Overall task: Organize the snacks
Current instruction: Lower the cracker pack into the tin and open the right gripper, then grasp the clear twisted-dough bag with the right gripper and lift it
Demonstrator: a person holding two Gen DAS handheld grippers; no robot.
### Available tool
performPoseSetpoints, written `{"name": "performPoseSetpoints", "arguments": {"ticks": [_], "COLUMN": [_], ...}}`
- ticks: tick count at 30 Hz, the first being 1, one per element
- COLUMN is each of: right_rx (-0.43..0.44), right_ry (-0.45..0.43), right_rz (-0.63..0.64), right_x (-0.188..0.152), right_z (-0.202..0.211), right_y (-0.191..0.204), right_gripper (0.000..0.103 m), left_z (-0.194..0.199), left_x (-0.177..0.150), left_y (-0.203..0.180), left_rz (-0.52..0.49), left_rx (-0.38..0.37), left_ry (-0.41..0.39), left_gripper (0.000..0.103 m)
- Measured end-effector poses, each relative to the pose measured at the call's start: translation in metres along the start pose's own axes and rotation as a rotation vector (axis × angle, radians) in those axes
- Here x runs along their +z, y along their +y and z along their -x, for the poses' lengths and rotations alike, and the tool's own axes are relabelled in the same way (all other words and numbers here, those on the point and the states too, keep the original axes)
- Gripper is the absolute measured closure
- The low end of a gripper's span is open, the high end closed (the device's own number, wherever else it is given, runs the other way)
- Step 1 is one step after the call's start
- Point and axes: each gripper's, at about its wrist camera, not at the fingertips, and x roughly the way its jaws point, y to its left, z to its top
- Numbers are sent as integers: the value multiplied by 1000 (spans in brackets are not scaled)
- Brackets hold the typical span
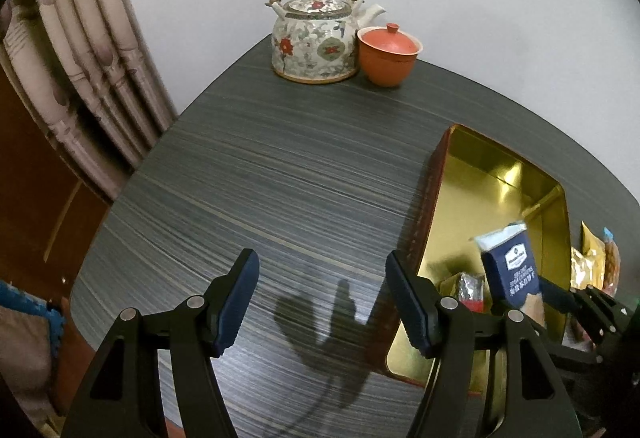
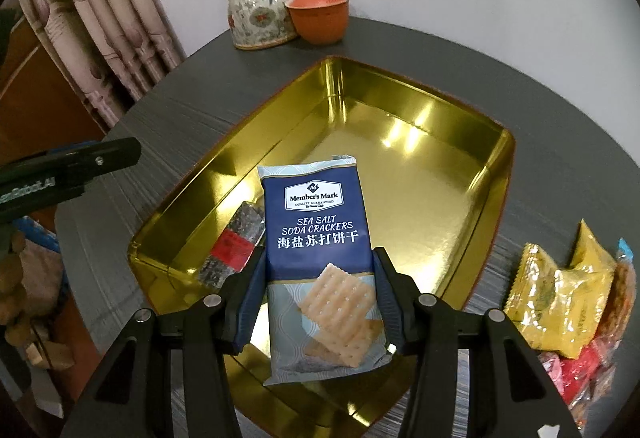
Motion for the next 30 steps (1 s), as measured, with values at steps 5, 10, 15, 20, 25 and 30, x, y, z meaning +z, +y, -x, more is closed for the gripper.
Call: {"name": "performPoseSetpoints", "arguments": {"ticks": [5,10,15,20,25,30], "right_rx": [-7,-3,7,16,7,-27], "right_ry": [7,4,-15,-48,-77,-69], "right_rz": [11,21,14,15,34,26], "right_x": [1,2,-1,-7,-22,-47], "right_z": [-4,-6,0,19,47,72], "right_y": [1,4,2,-4,-25,-66], "right_gripper": [57,57,57,56,56,56], "left_z": [-3,-4,-5,-6,-7,-6], "left_x": [-1,-2,-4,-5,-8,-12], "left_y": [-2,-6,-9,-12,-16,-26], "left_rz": [-8,-24,-29,-37,-52,-81], "left_rx": [0,-1,-2,2,7,2], "left_ry": [13,17,21,22,25,28], "left_gripper": [36,36,36,36,36,36]}}
